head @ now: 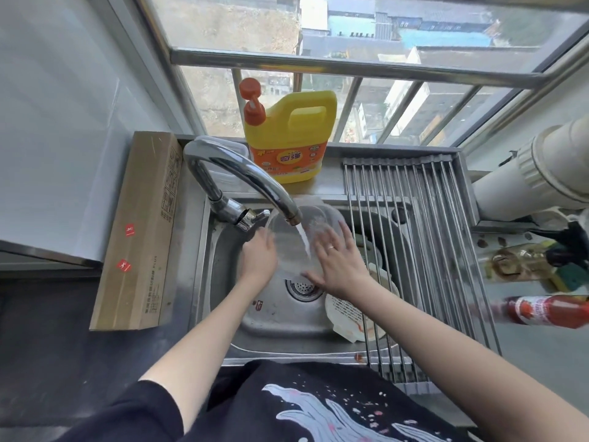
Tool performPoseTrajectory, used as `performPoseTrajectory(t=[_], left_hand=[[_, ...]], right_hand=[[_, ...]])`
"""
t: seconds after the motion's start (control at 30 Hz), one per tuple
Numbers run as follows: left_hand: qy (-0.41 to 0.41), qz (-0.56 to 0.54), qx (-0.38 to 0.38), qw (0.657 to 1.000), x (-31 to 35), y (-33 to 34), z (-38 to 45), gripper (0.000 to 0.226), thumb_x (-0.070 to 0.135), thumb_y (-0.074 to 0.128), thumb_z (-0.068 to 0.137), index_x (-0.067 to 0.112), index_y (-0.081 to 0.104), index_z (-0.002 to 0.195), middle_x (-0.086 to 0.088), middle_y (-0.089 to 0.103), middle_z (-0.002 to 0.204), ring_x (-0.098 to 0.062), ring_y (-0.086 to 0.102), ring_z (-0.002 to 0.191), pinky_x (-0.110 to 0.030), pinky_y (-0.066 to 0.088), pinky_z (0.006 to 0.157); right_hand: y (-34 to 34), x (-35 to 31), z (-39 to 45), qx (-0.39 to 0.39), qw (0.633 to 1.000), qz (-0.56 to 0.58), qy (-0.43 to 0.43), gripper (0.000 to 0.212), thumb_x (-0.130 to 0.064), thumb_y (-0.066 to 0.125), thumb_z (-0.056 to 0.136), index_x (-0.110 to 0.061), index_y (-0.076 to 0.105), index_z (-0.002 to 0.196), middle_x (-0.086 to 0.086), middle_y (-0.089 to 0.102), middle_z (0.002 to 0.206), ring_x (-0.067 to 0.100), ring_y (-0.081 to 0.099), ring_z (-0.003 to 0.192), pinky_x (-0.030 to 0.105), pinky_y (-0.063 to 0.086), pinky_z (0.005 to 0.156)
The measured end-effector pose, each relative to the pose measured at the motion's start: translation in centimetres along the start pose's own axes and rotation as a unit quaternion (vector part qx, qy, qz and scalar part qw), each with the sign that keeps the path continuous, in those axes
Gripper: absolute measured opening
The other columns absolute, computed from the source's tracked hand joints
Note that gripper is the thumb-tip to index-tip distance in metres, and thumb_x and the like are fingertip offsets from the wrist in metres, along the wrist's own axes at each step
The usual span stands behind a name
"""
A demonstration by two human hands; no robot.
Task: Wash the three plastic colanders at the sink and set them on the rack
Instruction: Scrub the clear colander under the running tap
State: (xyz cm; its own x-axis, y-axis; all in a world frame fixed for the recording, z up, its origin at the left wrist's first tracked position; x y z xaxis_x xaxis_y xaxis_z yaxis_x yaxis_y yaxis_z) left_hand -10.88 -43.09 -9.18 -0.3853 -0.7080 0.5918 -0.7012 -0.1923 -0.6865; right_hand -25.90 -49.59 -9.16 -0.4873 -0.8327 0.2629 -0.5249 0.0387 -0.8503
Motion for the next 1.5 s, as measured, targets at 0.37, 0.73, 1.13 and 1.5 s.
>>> performPoseTrajectory(t=[0.37, 0.73, 1.13, 1.5], left_hand=[[-0.238, -0.181, -0.116, 0.947, -3.7, 3.4, -1.0, 0.033, 0.018, 0.045, 0.093, -0.005, 0.055, 0.115, -0.025, 0.06, 0.113, -0.018, 0.06, 0.033, -0.023, 0.049, 0.034], [-0.23, -0.377, -0.126, 0.888, -3.4, 0.4, -1.1, 0.063, 0.053, 0.022, 0.098, 0.01, 0.04, 0.14, 0.0, 0.046, 0.134, -0.029, 0.049, 0.121, -0.035, 0.036, 0.096], [-0.334, -0.485, -0.267, 0.763, -5.6, 2.6, -2.1, 0.066, 0.058, 0.017, 0.095, 0.012, 0.061, 0.113, -0.014, 0.065, 0.114, -0.027, 0.061, 0.097, -0.037, 0.043, 0.091], [-0.315, -0.517, -0.115, 0.788, -4.9, 4.0, 0.8, 0.051, 0.058, 0.053, 0.084, 0.018, 0.067, 0.113, -0.008, 0.069, 0.113, -0.027, 0.062, 0.106, -0.039, 0.05, 0.091]], right_hand=[[-1.5, -2.1, -1.3, 0.038, 0.981, 0.075, -0.172, 0.026, -0.003, 0.049, 0.087, -0.018, 0.06, 0.105, 0.002, 0.072, 0.088, 0.022, 0.066, 0.085, 0.037, 0.037, 0.099], [-2.3, -0.6, -1.3, 0.118, 0.737, 0.666, 0.003, 0.013, -0.02, 0.062, 0.091, -0.009, 0.059, 0.084, 0.005, 0.063, 0.075, 0.013, 0.058, 0.068, 0.021, 0.045, 0.069], [4.2, -2.4, -1.7, -0.07, 0.186, 0.931, 0.308, 0.055, -0.047, 0.031, 0.1, -0.005, 0.061, 0.12, 0.016, 0.067, 0.116, 0.031, 0.062, 0.11, 0.048, 0.048, 0.097], [-2.4, 2.3, -3.3, 0.241, 0.721, 0.623, 0.183, 0.045, -0.024, 0.034, 0.101, -0.019, 0.034, 0.146, -0.008, 0.033, 0.151, 0.007, 0.025, 0.141, 0.031, 0.016, 0.117]])
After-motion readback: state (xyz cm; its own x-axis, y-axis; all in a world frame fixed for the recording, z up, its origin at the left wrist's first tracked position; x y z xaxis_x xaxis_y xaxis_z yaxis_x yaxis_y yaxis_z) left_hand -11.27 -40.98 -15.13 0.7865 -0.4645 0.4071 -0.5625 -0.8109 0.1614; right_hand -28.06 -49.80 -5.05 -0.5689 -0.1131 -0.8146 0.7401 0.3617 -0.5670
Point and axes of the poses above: each hand's wrist, its own z-axis towards the middle knuckle, its own y-axis out of the palm, x = y × z, the point moved 7 cm from there along z, towards the middle knuckle
